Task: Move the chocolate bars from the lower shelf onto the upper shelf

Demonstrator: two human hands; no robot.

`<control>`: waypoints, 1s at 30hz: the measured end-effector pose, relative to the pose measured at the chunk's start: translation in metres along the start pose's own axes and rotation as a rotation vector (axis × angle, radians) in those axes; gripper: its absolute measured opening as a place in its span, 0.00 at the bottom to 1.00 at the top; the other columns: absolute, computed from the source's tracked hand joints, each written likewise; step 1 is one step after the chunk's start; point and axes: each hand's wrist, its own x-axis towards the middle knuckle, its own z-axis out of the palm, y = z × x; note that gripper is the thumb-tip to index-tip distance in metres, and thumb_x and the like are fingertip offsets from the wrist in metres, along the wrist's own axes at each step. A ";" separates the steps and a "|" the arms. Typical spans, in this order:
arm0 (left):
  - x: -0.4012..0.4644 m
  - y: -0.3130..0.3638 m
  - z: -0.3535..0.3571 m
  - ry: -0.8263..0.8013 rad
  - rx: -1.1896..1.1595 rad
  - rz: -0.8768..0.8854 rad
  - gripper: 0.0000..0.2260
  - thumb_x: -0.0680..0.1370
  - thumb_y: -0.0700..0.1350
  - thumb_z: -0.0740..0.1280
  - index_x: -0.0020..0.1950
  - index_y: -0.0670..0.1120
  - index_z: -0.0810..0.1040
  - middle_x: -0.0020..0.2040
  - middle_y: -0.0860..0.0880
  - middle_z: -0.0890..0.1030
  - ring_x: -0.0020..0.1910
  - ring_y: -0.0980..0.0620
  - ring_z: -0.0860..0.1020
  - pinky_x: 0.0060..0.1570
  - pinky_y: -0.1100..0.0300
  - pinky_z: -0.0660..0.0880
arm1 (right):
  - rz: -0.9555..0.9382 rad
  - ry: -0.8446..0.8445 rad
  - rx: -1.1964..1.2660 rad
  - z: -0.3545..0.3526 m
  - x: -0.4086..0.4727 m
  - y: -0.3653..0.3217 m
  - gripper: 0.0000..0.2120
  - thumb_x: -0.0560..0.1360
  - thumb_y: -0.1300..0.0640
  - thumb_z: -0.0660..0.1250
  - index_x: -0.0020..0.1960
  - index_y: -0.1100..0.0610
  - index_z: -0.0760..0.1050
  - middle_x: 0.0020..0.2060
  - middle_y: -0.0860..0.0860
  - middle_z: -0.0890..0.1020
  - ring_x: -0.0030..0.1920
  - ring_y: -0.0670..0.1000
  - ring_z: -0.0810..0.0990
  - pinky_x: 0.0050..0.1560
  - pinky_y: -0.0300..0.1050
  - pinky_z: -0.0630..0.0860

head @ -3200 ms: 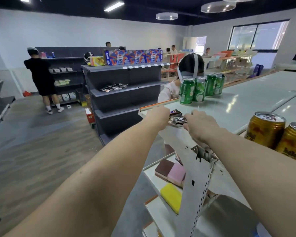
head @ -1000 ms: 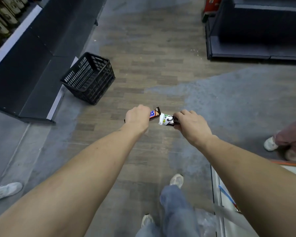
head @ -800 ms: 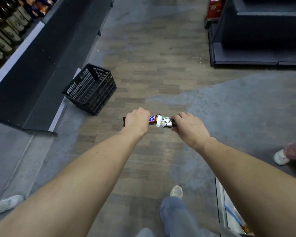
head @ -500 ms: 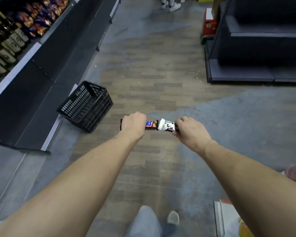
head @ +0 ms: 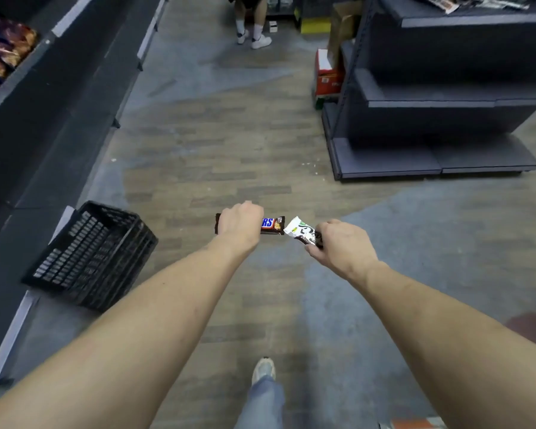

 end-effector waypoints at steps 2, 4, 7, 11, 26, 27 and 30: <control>0.031 0.002 -0.011 -0.005 0.005 0.027 0.15 0.73 0.33 0.64 0.56 0.48 0.77 0.55 0.45 0.76 0.53 0.44 0.76 0.43 0.56 0.65 | 0.036 0.013 0.009 -0.008 0.026 0.010 0.15 0.76 0.42 0.62 0.46 0.54 0.73 0.45 0.51 0.78 0.46 0.55 0.78 0.37 0.44 0.65; 0.062 0.009 -0.022 -0.016 0.017 0.059 0.15 0.73 0.33 0.63 0.56 0.47 0.76 0.55 0.45 0.75 0.53 0.44 0.76 0.42 0.56 0.66 | 0.071 0.028 0.031 -0.015 0.048 0.020 0.14 0.76 0.42 0.63 0.47 0.54 0.74 0.45 0.51 0.78 0.46 0.55 0.78 0.38 0.44 0.65; 0.108 0.029 -0.038 -0.008 0.037 0.110 0.16 0.73 0.32 0.62 0.57 0.47 0.76 0.55 0.45 0.76 0.53 0.44 0.77 0.42 0.56 0.66 | 0.112 0.055 0.070 -0.023 0.080 0.043 0.14 0.76 0.42 0.63 0.46 0.53 0.72 0.44 0.51 0.77 0.46 0.55 0.78 0.38 0.44 0.65; 0.169 0.066 -0.052 0.002 0.056 0.179 0.17 0.73 0.32 0.62 0.59 0.47 0.74 0.56 0.45 0.75 0.54 0.43 0.76 0.43 0.55 0.66 | 0.177 0.091 0.116 -0.034 0.118 0.093 0.14 0.76 0.41 0.61 0.44 0.52 0.70 0.42 0.49 0.75 0.44 0.53 0.77 0.37 0.45 0.66; 0.397 0.239 -0.119 0.014 0.144 0.332 0.17 0.75 0.35 0.63 0.63 0.45 0.68 0.60 0.44 0.71 0.61 0.43 0.71 0.55 0.50 0.69 | 0.271 0.121 0.125 -0.094 0.275 0.332 0.14 0.76 0.45 0.59 0.54 0.54 0.73 0.48 0.50 0.74 0.50 0.54 0.74 0.47 0.49 0.73; 0.410 0.247 -0.123 0.027 0.146 0.336 0.17 0.75 0.35 0.63 0.63 0.45 0.68 0.60 0.44 0.70 0.61 0.43 0.71 0.55 0.50 0.69 | 0.260 0.122 0.111 -0.097 0.287 0.343 0.14 0.77 0.45 0.59 0.55 0.54 0.73 0.48 0.51 0.74 0.50 0.54 0.74 0.48 0.49 0.73; 0.457 0.269 -0.135 0.046 0.151 0.341 0.17 0.75 0.35 0.63 0.63 0.44 0.68 0.60 0.44 0.70 0.60 0.43 0.71 0.54 0.50 0.69 | 0.258 0.135 0.074 -0.104 0.324 0.374 0.14 0.79 0.47 0.57 0.56 0.55 0.71 0.50 0.52 0.74 0.51 0.56 0.73 0.51 0.51 0.73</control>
